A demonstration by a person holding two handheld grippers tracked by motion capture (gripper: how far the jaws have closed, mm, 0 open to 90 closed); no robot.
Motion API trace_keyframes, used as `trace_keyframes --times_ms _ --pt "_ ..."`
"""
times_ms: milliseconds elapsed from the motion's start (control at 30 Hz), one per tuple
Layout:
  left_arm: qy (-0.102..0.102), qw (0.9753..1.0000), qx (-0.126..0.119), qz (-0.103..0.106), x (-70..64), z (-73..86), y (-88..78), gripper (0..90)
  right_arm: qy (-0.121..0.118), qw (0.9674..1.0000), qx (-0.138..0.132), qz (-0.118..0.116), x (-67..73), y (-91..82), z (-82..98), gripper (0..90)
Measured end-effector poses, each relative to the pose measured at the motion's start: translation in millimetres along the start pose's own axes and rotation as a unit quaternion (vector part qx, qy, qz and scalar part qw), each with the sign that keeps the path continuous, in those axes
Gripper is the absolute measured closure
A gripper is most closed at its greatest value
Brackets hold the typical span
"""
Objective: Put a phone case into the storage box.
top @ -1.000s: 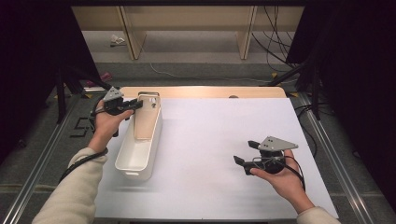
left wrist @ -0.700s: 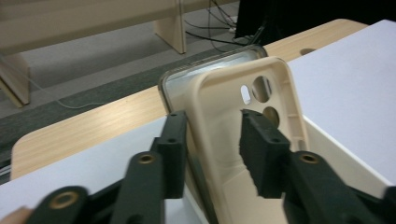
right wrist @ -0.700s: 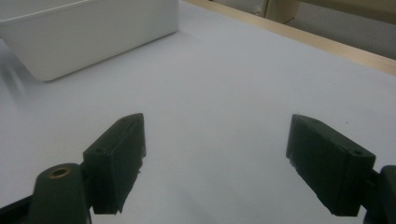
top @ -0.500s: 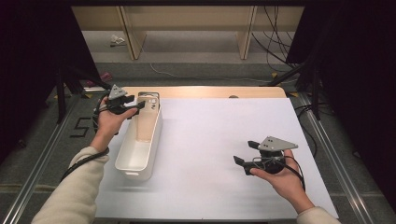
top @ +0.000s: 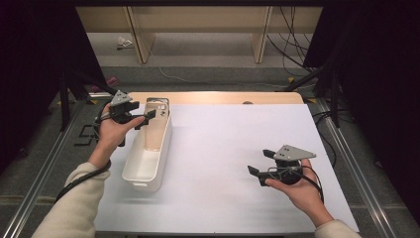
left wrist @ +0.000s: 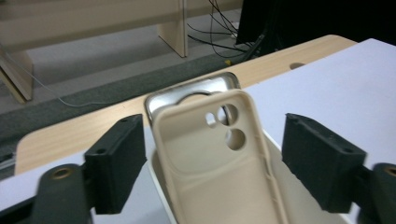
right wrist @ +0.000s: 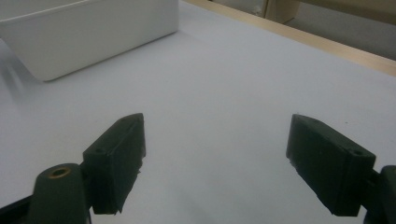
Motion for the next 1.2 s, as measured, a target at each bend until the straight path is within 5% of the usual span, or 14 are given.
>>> trace_keyframes --times_ms 433,1200 --pt "-0.010 0.9994 -0.005 0.033 -23.0 6.4 -38.6 7.1 0.000 1.0000 -0.002 0.001 0.4 0.6 -0.2 20.4" --pt "0.042 0.9963 -0.031 0.068 -73.8 16.8 -75.4 5.2 -0.001 1.0000 -0.002 0.000 0.6 -0.4 -0.8 20.3"
Point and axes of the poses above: each handheld gripper's, and its own axes: y roughly forward along the jaws, z roughly out of its underside, x roughly to its left, the point moved 6 cm from there along y, roughly forward along the jaws, and after that the axes turned 5 degrees about -x, right-handed, at the moved point
